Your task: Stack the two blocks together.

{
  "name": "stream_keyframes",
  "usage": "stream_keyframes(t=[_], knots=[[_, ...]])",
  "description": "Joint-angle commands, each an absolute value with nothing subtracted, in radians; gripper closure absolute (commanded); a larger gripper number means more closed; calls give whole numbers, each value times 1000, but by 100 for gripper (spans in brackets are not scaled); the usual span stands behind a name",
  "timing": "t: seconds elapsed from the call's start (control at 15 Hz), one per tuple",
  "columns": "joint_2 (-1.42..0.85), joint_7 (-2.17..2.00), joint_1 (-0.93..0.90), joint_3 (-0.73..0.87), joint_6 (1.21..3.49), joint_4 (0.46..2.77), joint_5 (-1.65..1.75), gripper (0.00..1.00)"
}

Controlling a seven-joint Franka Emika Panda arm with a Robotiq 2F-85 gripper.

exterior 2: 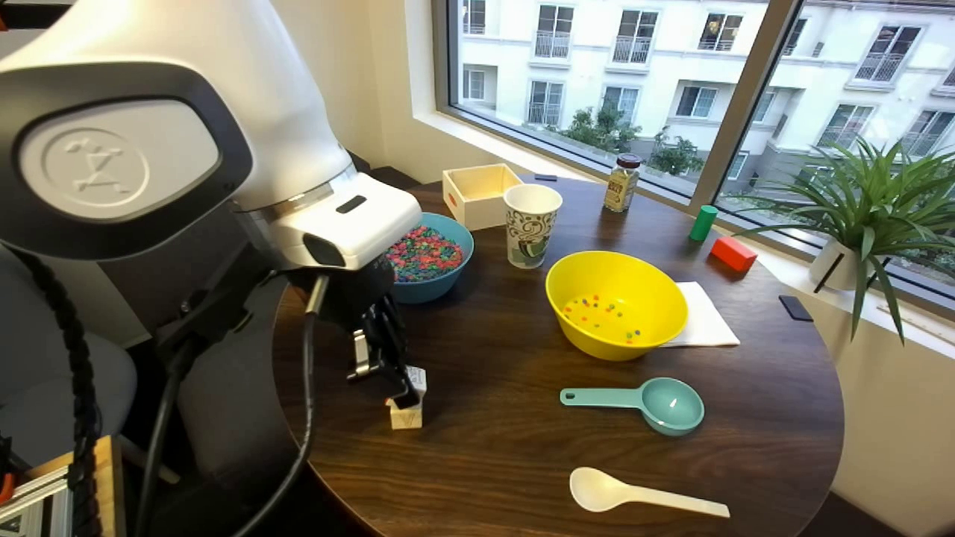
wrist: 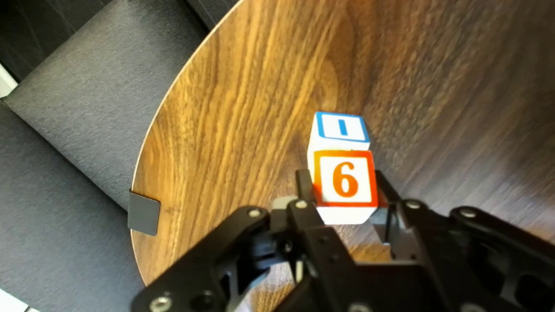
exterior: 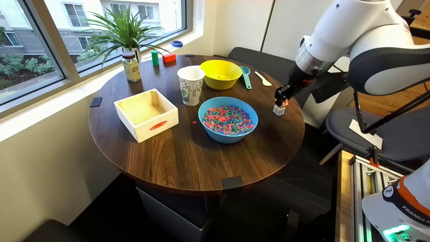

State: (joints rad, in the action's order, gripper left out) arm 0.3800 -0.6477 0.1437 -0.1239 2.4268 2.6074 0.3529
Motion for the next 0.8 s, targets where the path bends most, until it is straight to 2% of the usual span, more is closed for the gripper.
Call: stream_keyframes(t=[0.0,0.73], knots=[[373,-680,155,-134,2476,2632,357,91],[374,-728,159,-138,2472,2633,356,91]])
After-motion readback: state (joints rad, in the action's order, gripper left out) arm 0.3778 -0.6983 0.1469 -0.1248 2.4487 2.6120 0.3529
